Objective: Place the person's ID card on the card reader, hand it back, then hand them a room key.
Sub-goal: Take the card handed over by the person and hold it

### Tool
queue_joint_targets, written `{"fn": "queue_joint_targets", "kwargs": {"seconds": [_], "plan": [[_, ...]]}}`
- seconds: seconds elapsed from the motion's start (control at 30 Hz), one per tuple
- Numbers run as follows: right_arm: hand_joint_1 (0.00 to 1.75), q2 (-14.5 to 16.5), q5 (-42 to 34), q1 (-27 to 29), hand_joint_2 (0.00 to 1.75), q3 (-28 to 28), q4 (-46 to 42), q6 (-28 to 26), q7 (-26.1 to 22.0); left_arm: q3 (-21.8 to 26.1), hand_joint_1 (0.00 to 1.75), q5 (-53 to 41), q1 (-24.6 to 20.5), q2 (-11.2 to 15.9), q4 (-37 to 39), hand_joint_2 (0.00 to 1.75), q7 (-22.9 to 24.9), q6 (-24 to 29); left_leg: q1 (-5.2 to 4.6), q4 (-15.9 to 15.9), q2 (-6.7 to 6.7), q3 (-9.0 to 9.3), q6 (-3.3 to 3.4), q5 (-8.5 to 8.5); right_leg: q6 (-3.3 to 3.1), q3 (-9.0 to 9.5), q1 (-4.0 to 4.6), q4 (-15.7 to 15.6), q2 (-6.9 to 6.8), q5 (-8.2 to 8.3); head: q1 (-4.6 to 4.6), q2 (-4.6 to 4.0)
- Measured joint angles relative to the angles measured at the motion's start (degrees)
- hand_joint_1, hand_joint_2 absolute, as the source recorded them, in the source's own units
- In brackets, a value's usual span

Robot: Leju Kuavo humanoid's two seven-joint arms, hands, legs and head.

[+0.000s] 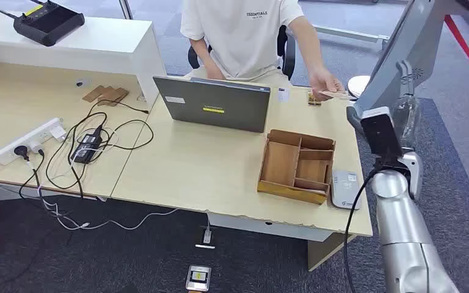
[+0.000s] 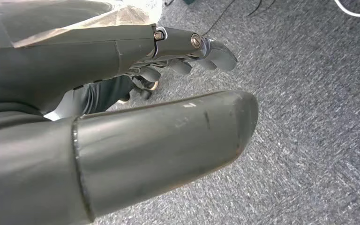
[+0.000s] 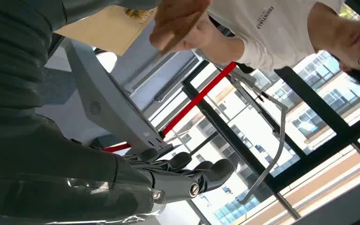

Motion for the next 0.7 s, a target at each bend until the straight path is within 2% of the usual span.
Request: {"fn": "queue_joint_targets", "kwargs": {"seconds": [0.3,0.67,0.7], "plan": [[0.0,-0.82,5.65,-2.11,1.75,4.64,6.55,-0.99,0.63,-1.16,0.0,-0.63,-0.92,-0.03,-0.19,0.0,0.83,-0.58,0.0,0.0,0.03,0.01,0.0,0.0,0.0,-0.02,0.0,0.0,0.0,0.01,0.01,0.0],[0.0,-0.86,6.42,-4.51,1.75,7.25,13.62,-4.96,0.64,-2.11,0.0,-0.62,-1.19,-0.03,-0.28,0.0,1.02,-0.6,0.0,0.01,0.05,0.0,0.0,0.0,-0.01,-0.04,0.0,0.0,0.01,0.01,0.0,0.0],[0.06,-0.85,6.38,-4.66,1.75,7.35,14.06,-5.3,0.64,-2.2,0.0,-0.62,-1.2,-0.03,-0.28,0.0,1.03,-0.6,0.0,0.01,0.05,0.0,0.0,0.0,-0.01,-0.04,0.0,0.0,0.01,0.01,0.0,0.0]]}}
